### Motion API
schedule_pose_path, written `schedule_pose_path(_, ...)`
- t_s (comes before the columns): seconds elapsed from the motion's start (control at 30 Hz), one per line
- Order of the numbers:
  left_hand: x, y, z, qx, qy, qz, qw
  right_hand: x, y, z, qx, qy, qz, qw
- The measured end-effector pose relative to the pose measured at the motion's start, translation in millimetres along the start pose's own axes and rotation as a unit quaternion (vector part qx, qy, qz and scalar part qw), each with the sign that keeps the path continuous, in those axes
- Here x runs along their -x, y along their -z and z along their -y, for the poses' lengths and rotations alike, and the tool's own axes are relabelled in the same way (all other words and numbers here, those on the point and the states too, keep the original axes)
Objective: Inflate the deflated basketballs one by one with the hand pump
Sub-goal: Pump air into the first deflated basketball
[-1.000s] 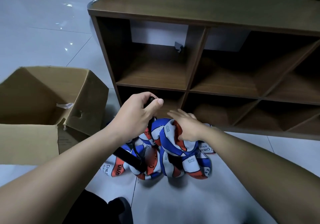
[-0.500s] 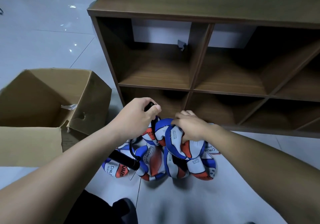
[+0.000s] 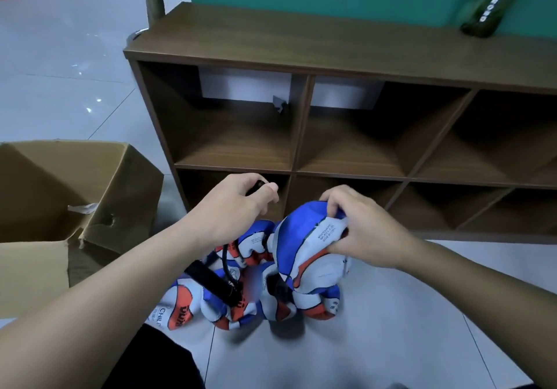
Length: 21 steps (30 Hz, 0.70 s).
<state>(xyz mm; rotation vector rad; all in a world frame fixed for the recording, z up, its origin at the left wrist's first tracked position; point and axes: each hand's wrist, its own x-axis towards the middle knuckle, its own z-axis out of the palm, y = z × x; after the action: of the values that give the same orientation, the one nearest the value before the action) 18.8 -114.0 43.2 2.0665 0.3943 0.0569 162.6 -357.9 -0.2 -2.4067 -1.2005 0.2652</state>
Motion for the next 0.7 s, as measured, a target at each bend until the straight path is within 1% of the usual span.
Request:
schedule_pose_path(0.1,9.6,-11.9,-14.8,0.040,-0.009,0.043,0.998,28.8,21.7,8.9,-0.042,-0.021,-0.033,0.998)
schedule_pose_path(0.27,26.8,-27.5,-31.3,0.063,-0.074,0.073,0.993,52.7,34.4,16.7,-0.009,-0.011,-0.020,1.000)
schedule_pose_path(0.37,28.7,-35.0,-37.3,0.088,-0.109,0.080,0.987,56.1,40.4,17.0,-0.013,-0.024,-0.037,0.999)
schedule_pose_path(0.43,27.2,-38.6,-39.9,0.103,-0.133,0.075,0.983,56.6,46.7,17.5,-0.022,-0.026,-0.062,0.997)
schedule_pose_path(0.53,25.6,-44.3,-40.8,0.086,-0.169,0.048,0.981,55.4,53.6,21.6,-0.025,-0.019,-0.084,0.996)
schedule_pose_path(0.7,20.6,-50.1,-38.0,0.097,-0.174,0.033,0.979,53.8,54.1,24.8,0.058,0.001,-0.103,0.993)
